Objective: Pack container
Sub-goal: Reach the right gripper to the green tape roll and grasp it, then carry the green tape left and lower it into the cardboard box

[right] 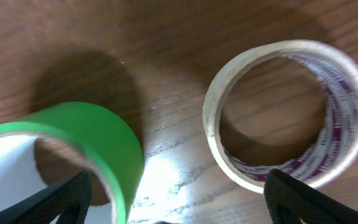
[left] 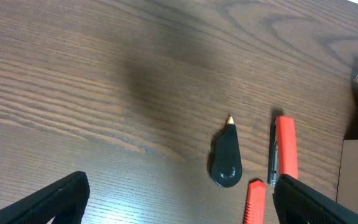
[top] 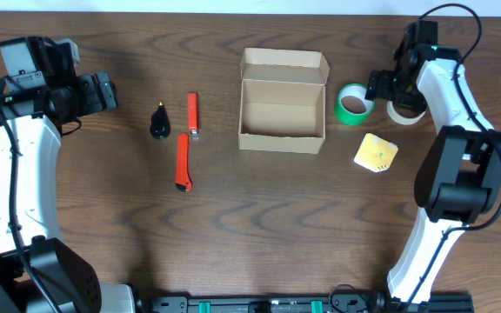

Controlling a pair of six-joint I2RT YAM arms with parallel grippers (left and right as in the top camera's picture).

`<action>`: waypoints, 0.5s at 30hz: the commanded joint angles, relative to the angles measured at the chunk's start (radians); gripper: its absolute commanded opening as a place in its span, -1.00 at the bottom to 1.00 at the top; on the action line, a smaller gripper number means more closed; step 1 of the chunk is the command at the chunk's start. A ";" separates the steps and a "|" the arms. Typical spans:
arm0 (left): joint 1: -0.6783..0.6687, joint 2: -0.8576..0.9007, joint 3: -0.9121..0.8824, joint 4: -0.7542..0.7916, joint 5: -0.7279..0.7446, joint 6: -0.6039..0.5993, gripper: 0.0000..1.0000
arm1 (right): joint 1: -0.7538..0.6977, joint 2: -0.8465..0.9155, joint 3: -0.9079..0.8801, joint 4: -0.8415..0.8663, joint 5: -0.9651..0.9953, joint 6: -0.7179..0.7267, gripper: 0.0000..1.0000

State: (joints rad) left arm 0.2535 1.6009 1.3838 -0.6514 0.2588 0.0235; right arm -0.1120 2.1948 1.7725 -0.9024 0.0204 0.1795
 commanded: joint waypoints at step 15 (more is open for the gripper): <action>0.001 -0.002 0.021 -0.004 -0.003 0.007 0.90 | 0.067 0.046 0.024 0.015 0.021 0.011 0.33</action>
State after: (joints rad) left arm 0.2535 1.6009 1.3838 -0.6514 0.2588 0.0235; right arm -0.0544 2.2189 1.7729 -0.8921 0.0216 0.1833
